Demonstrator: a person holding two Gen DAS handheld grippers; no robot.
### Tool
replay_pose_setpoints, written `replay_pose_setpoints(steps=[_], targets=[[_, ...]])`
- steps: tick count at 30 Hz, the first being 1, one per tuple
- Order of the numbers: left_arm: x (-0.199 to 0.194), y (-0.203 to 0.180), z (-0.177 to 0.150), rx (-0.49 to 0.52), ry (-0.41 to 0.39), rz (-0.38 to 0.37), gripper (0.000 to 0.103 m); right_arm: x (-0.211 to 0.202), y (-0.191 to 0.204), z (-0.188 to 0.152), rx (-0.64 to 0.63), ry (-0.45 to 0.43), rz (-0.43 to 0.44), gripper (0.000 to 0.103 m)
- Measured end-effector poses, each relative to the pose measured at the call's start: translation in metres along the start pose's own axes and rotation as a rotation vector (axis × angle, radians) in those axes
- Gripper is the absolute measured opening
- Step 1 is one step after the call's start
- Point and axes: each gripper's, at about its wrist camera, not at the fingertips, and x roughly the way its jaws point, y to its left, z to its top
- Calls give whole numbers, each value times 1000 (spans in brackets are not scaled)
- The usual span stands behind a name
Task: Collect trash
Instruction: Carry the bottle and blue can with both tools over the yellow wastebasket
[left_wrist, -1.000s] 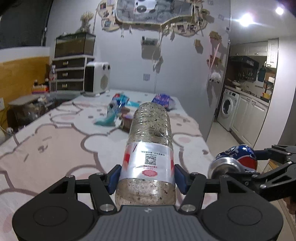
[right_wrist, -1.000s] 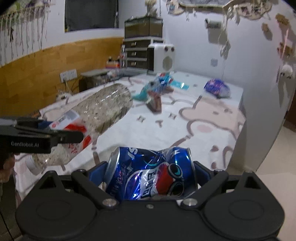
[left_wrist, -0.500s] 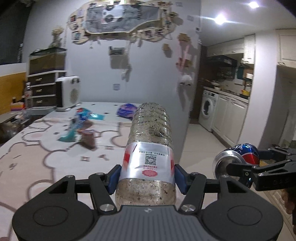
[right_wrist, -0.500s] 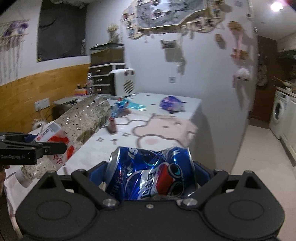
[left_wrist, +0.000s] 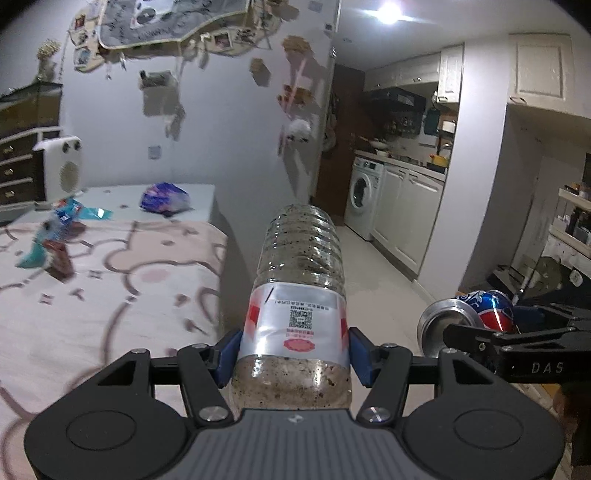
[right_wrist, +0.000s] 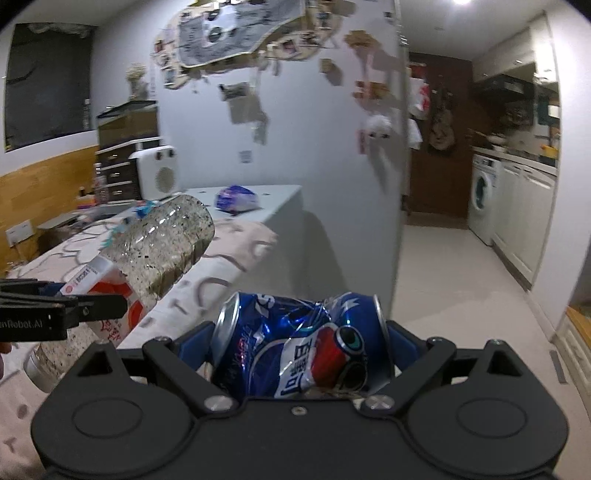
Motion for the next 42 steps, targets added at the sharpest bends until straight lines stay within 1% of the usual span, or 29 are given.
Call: replay_pose_setpoints(steps=[6, 9, 14, 17, 21, 24, 27, 30, 32, 35, 39, 42], targets=[[43, -25, -18, -21, 74, -39, 61, 10, -36, -25, 63, 36, -53, 96], [71, -36, -35, -37, 133, -55, 61, 19, -55, -40, 110, 55, -70, 96], [130, -50, -68, -65, 255, -64, 61, 45, -84, -75, 208, 103, -94, 96], [169, -55, -92, -104, 350, -75, 61, 67, -98, -100, 259, 145, -97, 96], [222, -60, -133, -129, 482, -66, 61, 103, -114, -137, 339, 211, -101, 96], [263, -52, -163, -165, 570, -62, 61, 125, -125, -163, 386, 249, -107, 96], [305, -41, -194, -180, 659, -31, 61, 147, -137, -184, 419, 278, -122, 96], [347, -22, -219, -244, 736, -15, 61, 172, -151, -204, 477, 305, -132, 96], [374, -9, -232, -269, 765, 8, 61, 191, -157, -218, 506, 327, -134, 96], [409, 5, -247, -279, 794, 45, 62, 222, -162, -234, 530, 355, -126, 96], [458, 19, -268, -325, 838, 56, 62, 267, -163, -255, 577, 395, -81, 96], [483, 27, -277, -317, 837, 62, 62, 294, -162, -270, 582, 430, -69, 96]])
